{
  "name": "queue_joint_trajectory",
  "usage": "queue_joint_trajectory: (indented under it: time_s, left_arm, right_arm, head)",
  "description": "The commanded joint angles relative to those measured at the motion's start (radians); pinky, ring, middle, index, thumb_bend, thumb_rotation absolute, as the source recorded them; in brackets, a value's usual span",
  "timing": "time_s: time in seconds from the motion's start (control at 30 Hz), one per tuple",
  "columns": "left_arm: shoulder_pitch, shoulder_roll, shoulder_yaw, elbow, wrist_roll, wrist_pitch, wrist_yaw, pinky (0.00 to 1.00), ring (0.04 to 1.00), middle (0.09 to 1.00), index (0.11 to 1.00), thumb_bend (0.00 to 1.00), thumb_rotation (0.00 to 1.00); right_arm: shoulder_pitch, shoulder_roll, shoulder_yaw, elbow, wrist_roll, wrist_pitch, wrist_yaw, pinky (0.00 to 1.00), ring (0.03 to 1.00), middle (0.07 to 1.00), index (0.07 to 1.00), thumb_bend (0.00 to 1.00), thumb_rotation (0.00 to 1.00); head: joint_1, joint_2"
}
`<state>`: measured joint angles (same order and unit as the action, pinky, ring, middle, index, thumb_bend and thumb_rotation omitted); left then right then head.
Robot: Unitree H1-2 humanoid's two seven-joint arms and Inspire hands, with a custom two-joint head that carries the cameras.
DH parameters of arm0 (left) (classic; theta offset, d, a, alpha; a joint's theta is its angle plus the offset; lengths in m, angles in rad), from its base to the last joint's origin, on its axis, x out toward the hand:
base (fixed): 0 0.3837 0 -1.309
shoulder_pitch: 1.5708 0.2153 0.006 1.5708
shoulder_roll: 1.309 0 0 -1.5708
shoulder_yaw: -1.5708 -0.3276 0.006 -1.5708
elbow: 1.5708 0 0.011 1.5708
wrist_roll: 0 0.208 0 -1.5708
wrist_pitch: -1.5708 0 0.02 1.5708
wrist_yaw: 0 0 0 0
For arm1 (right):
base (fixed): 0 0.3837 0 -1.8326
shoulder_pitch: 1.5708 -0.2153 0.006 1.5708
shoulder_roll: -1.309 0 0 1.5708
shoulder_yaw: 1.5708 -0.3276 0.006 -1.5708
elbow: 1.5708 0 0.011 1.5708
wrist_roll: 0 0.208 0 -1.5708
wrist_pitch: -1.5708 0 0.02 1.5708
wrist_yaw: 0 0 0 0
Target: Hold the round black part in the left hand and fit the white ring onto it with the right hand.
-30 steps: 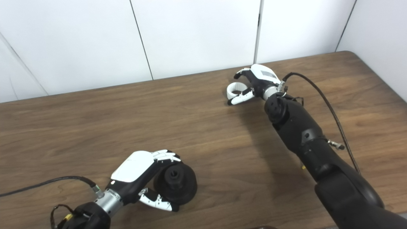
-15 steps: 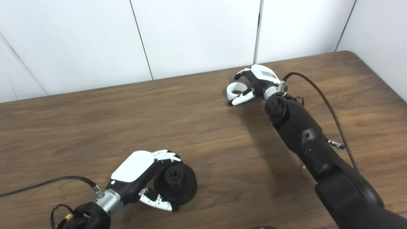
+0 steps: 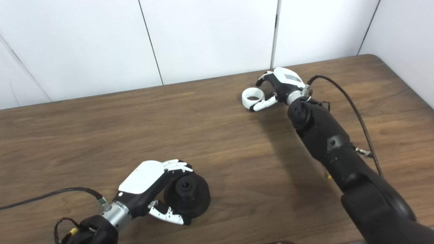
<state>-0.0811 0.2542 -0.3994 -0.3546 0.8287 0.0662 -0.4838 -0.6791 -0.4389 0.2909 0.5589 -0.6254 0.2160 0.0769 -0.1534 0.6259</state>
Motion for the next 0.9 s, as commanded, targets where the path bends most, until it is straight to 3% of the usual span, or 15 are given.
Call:
queue_joint_trajectory:
  time_s: [0.0, 0.87]
  left_arm:
    - [-0.020, 0.002, 0.003, -0.012, 0.011, -0.006, 0.014, 0.85, 0.900, 0.855, 0.712, 0.84, 0.27]
    - [-0.018, -0.008, 0.000, -0.017, 0.013, -0.006, 0.015, 0.84, 0.893, 0.851, 0.710, 0.84, 0.28]
  right_arm:
    - [-0.052, -0.020, -0.010, -0.028, -0.008, -0.006, -0.021, 1.00, 0.993, 0.926, 0.722, 0.84, 0.32]
    - [-0.053, 0.000, 0.000, -0.022, -0.010, -0.020, -0.030, 0.97, 0.986, 0.923, 0.704, 0.86, 0.33]
  head:
    - [0.000, 0.001]
    - [0.004, 0.007]
